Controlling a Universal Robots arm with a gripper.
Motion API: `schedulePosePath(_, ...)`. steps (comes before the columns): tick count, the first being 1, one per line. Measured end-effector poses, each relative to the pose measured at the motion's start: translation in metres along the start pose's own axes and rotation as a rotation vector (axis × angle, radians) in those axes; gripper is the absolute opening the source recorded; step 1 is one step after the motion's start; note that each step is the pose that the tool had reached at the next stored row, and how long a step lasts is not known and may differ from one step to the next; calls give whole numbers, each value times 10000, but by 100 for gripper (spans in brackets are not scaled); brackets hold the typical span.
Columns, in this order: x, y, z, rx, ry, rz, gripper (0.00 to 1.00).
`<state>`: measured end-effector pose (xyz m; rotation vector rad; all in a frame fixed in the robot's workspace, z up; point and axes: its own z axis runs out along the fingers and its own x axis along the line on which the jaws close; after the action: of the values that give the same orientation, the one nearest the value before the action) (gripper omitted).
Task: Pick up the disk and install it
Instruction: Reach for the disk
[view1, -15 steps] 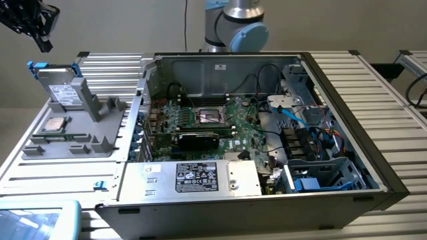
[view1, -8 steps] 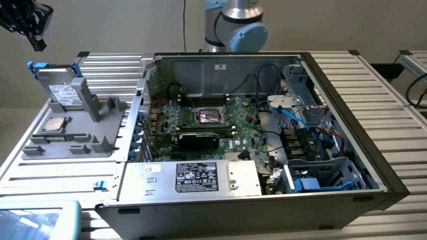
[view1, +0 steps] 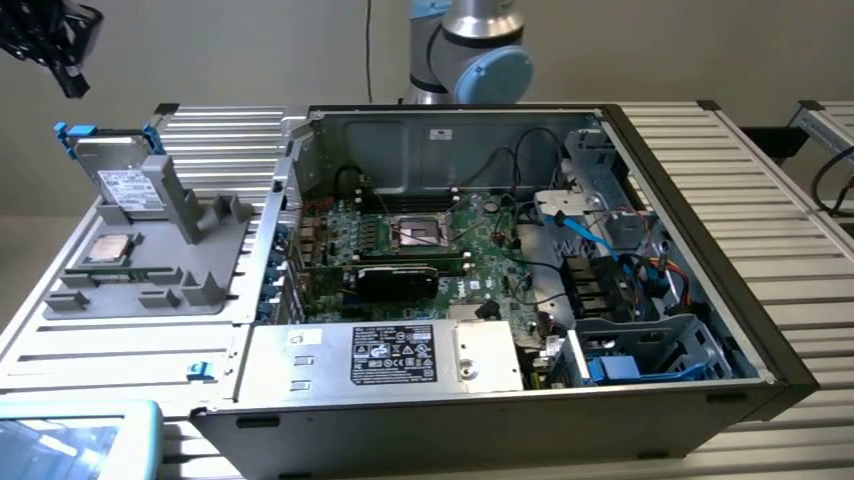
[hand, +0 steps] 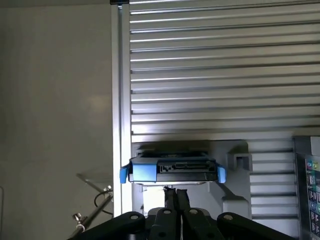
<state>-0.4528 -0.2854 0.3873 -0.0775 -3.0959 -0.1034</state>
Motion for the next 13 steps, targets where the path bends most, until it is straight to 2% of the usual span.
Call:
schedulePosePath(6,128,65,12,2,4,-20,11)
schedulePosePath(13,208,84,22,4,15,-70,11)
